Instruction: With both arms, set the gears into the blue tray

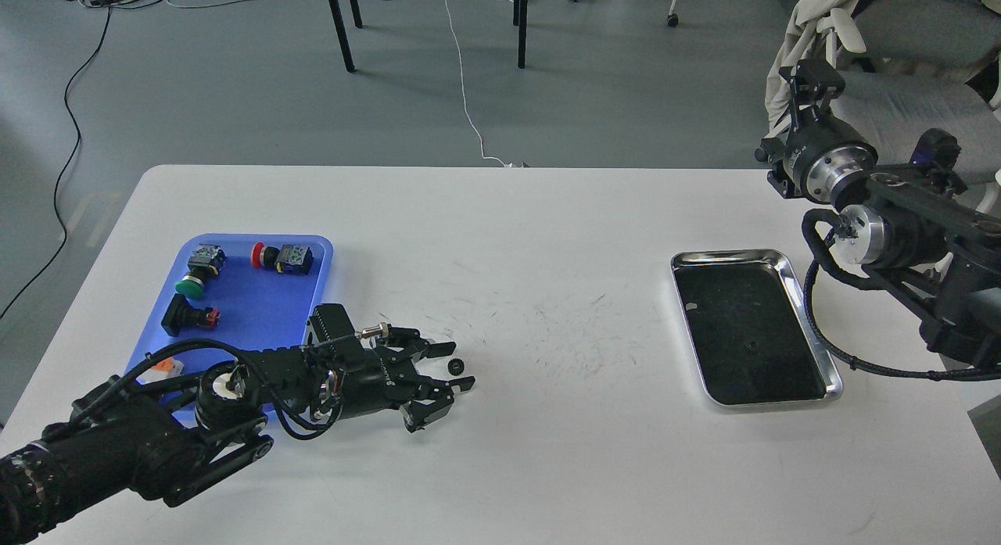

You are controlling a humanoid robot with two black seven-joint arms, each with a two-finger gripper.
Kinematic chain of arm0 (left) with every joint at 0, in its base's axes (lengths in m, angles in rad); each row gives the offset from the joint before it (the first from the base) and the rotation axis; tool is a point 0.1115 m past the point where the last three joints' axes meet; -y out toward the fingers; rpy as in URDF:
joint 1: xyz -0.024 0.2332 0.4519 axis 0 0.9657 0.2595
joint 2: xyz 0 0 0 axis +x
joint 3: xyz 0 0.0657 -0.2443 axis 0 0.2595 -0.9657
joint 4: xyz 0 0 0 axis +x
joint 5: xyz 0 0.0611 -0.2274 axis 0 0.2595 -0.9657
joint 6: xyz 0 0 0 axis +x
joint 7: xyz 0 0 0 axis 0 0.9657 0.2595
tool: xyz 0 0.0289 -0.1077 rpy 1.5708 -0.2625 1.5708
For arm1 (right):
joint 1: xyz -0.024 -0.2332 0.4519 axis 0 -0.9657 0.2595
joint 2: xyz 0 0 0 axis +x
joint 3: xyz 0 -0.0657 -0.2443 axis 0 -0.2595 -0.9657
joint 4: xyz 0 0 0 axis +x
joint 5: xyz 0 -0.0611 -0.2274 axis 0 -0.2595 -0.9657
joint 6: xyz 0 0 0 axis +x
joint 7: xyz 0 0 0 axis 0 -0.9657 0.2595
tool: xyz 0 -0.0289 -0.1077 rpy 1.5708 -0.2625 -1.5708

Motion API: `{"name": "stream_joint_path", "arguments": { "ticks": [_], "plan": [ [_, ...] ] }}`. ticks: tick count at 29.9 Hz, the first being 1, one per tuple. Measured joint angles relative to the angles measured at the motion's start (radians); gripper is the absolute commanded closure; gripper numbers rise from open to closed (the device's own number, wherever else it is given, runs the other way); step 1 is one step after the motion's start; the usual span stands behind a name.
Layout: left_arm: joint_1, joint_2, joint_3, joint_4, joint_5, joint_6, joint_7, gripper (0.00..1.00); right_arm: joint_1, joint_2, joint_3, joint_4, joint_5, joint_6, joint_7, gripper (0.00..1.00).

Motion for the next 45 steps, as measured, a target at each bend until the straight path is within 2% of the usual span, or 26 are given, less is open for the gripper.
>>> {"name": "stream_joint_path", "arguments": {
  "ticks": [6, 10, 23, 28, 32, 34, 45],
  "plan": [
    [-0.004, 0.006, 0.001, 0.002, 0.000, 0.006, 0.000, 0.56, 0.004, 0.000, -0.001, 0.000, 0.000, 0.000, 0.000, 0.01],
    [0.000, 0.006, 0.003, 0.004, 0.000, 0.007, 0.000, 0.56, 0.004, 0.000, -0.002, 0.000, -0.001, 0.000, 0.000, 0.01],
    [0.001, -0.011, 0.001, 0.036, 0.000, 0.008, 0.000, 0.68, 0.003, 0.000, -0.004, 0.000, -0.003, 0.000, 0.000, 0.01],
    [0.000, -0.011, 0.004, 0.039, 0.000, 0.008, 0.001, 0.78, 0.003, 0.000, -0.004, -0.001, -0.004, 0.000, 0.000, 0.01],
    [-0.002, -0.010, 0.006, 0.043, 0.000, 0.008, 0.001, 0.81, 0.003, 0.001, -0.004, -0.002, -0.005, 0.000, 0.000, 0.01],
    [-0.002, -0.007, 0.006, 0.043, 0.000, 0.008, 0.000, 0.87, 0.003, 0.001, -0.004, -0.003, -0.005, 0.000, 0.000, 0.01],
    [-0.006, 0.009, 0.000, 0.035, 0.000, 0.004, -0.001, 0.90, 0.003, 0.001, -0.004, -0.003, -0.005, 0.000, 0.000, 0.01]
  ]
}}
